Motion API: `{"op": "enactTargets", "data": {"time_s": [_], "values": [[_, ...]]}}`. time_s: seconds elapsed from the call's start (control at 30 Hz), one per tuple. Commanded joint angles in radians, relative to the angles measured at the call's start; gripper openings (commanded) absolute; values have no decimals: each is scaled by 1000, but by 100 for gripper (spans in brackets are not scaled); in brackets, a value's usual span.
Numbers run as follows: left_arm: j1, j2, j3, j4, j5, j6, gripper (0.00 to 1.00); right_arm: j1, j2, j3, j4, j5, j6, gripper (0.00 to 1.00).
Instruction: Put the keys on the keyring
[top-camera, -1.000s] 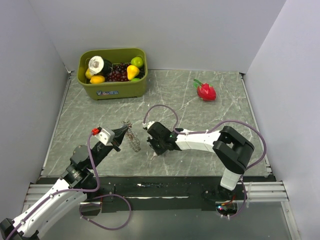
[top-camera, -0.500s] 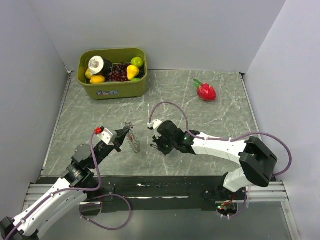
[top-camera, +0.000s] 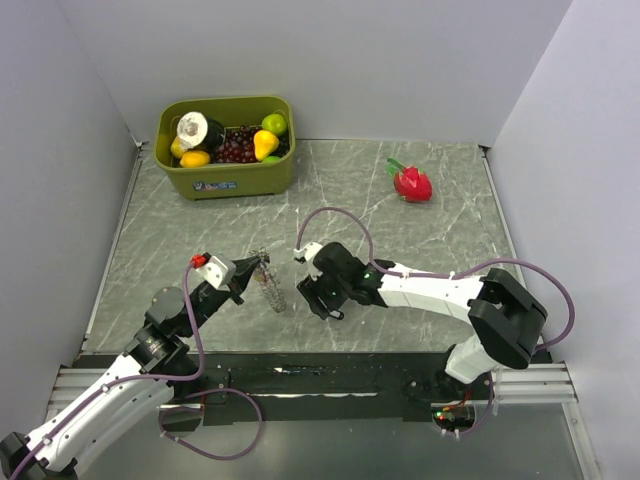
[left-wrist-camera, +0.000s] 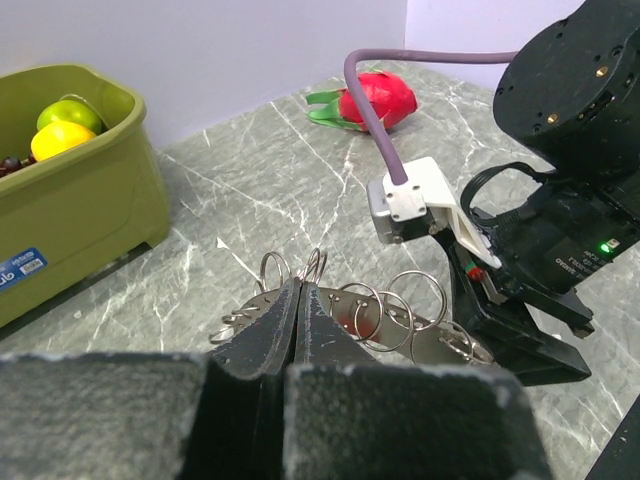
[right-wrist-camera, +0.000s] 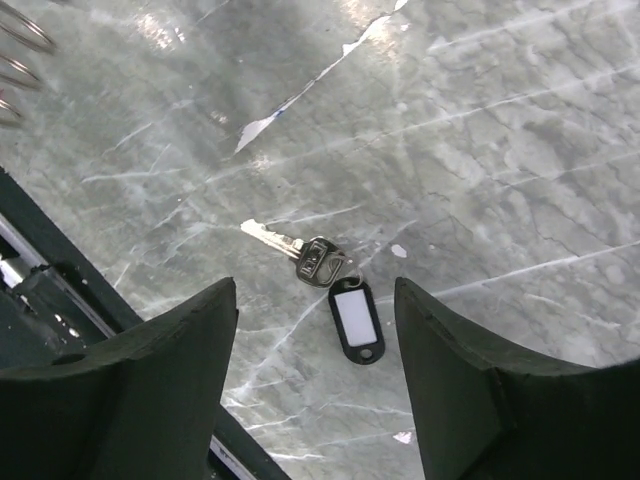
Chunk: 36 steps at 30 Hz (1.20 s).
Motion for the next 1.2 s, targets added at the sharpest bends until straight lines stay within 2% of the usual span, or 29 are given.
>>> {"op": "enactTargets", "data": {"time_s": [0.0, 0.07, 0.13, 0.37, 0.57, 0.7, 0.87, 1.17], "values": [[-3, 3, 44, 76, 18, -10, 1, -14, -1, 41, 5, 15, 30, 68], [-3, 5, 44, 79, 18, -10, 1, -14, 22, 47, -11, 12, 34, 56], [-2, 6, 43, 82, 18, -10, 1, -15, 47, 58, -31, 4, 50, 52], [-2, 5, 40, 82, 21, -11, 1, -51, 106, 46, -8, -14, 77, 47], [-3, -4, 31, 89, 20, -14, 1, -179, 58, -68, 170, -246, 90, 48], [-3, -6, 32, 88, 18, -16, 1, -201, 68, -97, 213, -342, 77, 47], [-2, -1, 34, 85, 20, -14, 1, -203, 112, -92, 222, -448, 70, 41], [-2, -1, 35, 85, 26, -17, 1, -206, 117, -98, 179, -435, 61, 28]]}}
